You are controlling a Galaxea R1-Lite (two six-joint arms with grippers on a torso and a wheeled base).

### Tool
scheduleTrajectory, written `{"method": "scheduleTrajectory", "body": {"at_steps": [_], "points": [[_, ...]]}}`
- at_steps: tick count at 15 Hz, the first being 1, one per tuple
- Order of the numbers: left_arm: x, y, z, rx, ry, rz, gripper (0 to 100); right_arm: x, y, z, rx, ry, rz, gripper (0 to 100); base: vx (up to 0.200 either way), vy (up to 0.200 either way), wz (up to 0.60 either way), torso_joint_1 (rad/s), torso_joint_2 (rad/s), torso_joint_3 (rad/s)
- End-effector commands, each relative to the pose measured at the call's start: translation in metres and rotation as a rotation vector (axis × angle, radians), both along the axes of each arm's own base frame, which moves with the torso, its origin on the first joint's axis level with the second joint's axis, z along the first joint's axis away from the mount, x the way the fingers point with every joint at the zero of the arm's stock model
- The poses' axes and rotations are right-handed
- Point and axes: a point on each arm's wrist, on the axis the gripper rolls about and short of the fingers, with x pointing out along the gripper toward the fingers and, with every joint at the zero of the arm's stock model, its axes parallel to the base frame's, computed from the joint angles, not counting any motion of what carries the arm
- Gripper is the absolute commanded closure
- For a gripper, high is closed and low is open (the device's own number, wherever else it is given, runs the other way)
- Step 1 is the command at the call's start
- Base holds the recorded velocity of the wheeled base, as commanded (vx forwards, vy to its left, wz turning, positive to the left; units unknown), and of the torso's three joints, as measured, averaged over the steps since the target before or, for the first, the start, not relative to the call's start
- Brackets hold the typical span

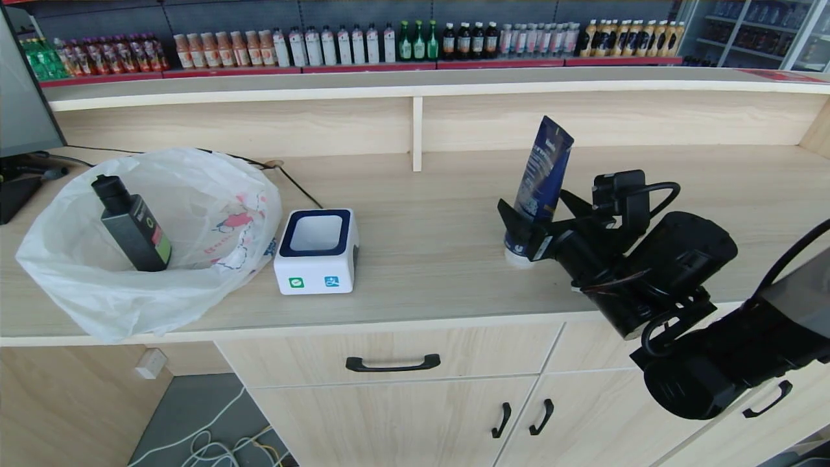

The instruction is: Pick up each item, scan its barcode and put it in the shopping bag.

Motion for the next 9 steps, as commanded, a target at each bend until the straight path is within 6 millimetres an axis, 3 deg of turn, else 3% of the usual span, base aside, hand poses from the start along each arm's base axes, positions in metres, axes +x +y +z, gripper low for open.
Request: {"method": "scheduleTrajectory", "body": {"at_steps": [1,5,9], "points": [[0.0000,0.0000,-0.0001,0.000,0.000,0.000,0,-0.0018,-0.0019,0.0064,0.001,0.000,-0.001,0,0.000,0.000,0.00,0.000,0.00,0.000],[0.0000,0.0000,-0.0001,0.000,0.000,0.000,0,-0.0015,-0.0023,0.0156,-0.015,0.032,-0.001,0,0.000,0.000,0.00,0.000,0.00,0.000],[0.0000,0.0000,-0.0001,0.000,0.000,0.000,0,-0.0006,-0.0013,0.0121,-0.027,0.057,0.002,0,0.000,0.000,0.00,0.000,0.00,0.000]]}}
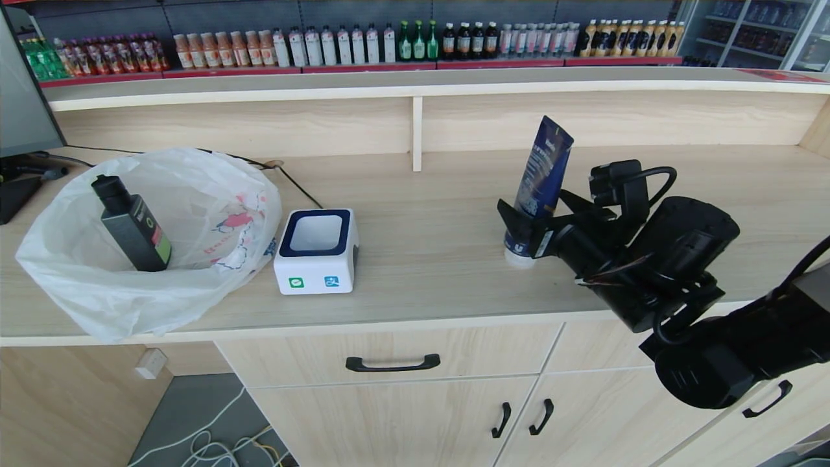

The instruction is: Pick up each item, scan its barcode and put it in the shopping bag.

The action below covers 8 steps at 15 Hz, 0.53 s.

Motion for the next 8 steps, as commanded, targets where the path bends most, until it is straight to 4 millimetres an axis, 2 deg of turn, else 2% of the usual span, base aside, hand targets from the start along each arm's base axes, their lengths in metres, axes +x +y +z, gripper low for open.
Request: {"method": "scheduleTrajectory", "body": {"at_steps": [1,7,8], "points": [[0.000,0.000,0.000,0.000,0.000,0.000,0,-0.001,0.000,0.001,0.000,0.003,0.001,0,0.000,0.000,0.00,0.000,0.00,0.000],[0.000,0.000,0.000,0.000,0.000,0.000,0,0.002,0.000,-0.010,-0.003,0.036,-0.001,0,0.000,0.000,0.00,0.000,0.00,0.000],[0.000,0.000,0.000,0.000,0.000,0.000,0,0.003,0.000,-0.011,-0.004,0.042,0.001,100,0.000,0.000,0.00,0.000,0.00,0.000]]}}
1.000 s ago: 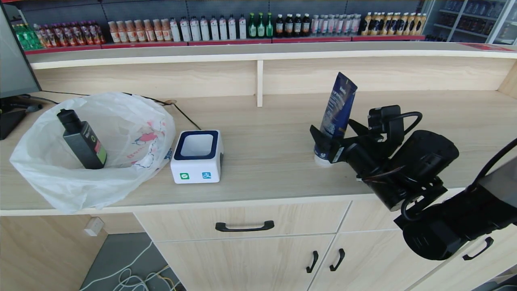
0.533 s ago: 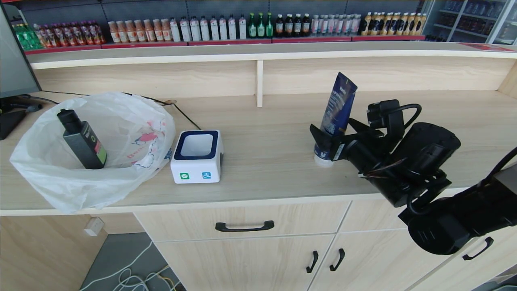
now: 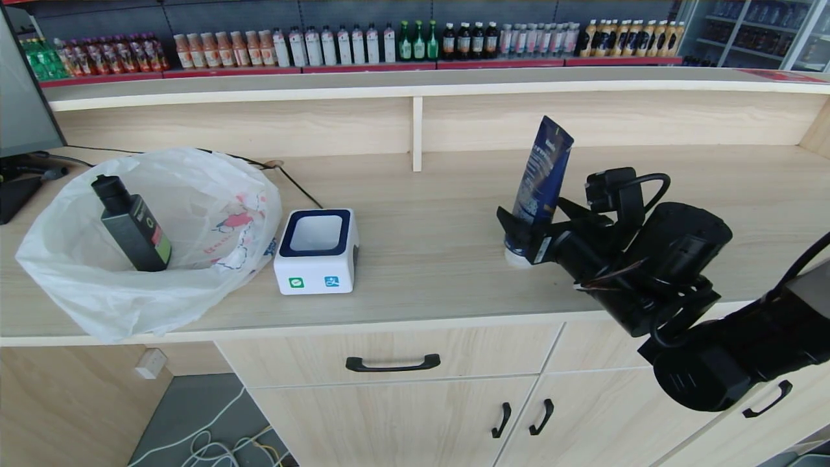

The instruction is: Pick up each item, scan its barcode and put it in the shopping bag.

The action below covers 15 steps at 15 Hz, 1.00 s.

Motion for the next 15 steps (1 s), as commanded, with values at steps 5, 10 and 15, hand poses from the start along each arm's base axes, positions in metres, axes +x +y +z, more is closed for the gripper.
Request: {"method": "scheduleTrajectory", "body": {"at_steps": [5,10,15], "points": [[0.000,0.000,0.000,-0.001,0.000,0.000,0,-0.004,-0.001,-0.010,0.012,0.020,0.007,100,0.000,0.000,0.00,0.000,0.00,0.000],[0.000,0.000,0.000,-0.001,0.000,0.000,0,-0.008,-0.003,-0.010,0.019,0.005,0.007,100,0.000,0.000,0.00,0.000,0.00,0.000],[0.000,0.000,0.000,-0.001,0.000,0.000,0,-0.027,-0.002,0.005,0.039,-0.040,0.036,100,0.000,0.000,0.00,0.000,0.00,0.000]]}}
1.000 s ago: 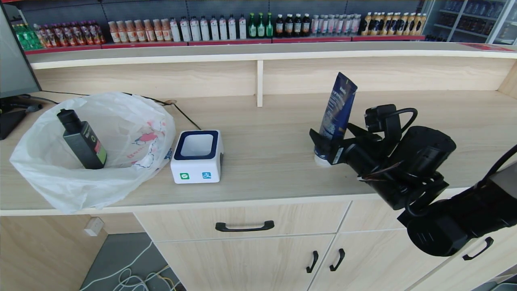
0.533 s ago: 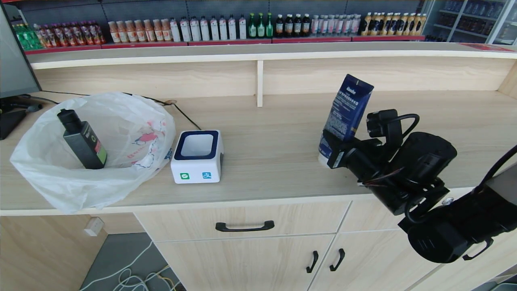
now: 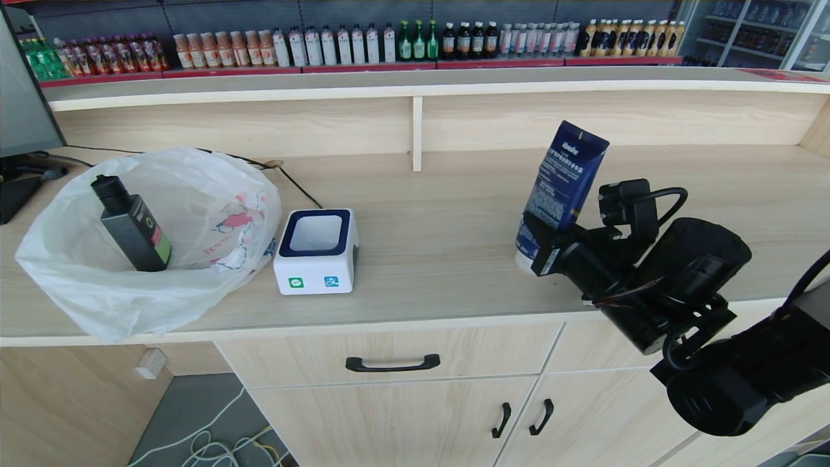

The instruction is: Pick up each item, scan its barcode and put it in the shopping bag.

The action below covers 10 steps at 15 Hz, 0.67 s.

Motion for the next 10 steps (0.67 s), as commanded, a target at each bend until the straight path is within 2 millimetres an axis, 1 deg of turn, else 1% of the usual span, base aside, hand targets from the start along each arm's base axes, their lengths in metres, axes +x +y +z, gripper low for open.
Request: {"method": "scheduleTrajectory", "body": {"at_steps": [1,3,5,6,10], "points": [[0.000,0.000,0.000,0.000,0.000,0.000,0,-0.015,0.002,0.014,0.016,-0.038,0.027,100,0.000,0.000,0.00,0.000,0.00,0.000],[0.000,0.000,0.000,0.000,0.000,0.000,0,-0.029,0.006,0.027,0.024,-0.073,0.057,100,0.000,0.000,0.00,0.000,0.00,0.000],[0.000,0.000,0.000,0.000,0.000,0.000,0,-0.039,0.003,0.035,0.027,-0.093,0.061,100,0.000,0.000,0.00,0.000,0.00,0.000],[0.000,0.000,0.000,0.000,0.000,0.000,0,-0.042,0.002,0.035,0.024,-0.091,0.063,100,0.000,0.000,0.00,0.000,0.00,0.000],[0.000,0.000,0.000,0.000,0.000,0.000,0,-0.083,0.004,0.033,0.006,-0.072,0.154,100,0.000,0.000,0.00,0.000,0.00,0.000]]}}
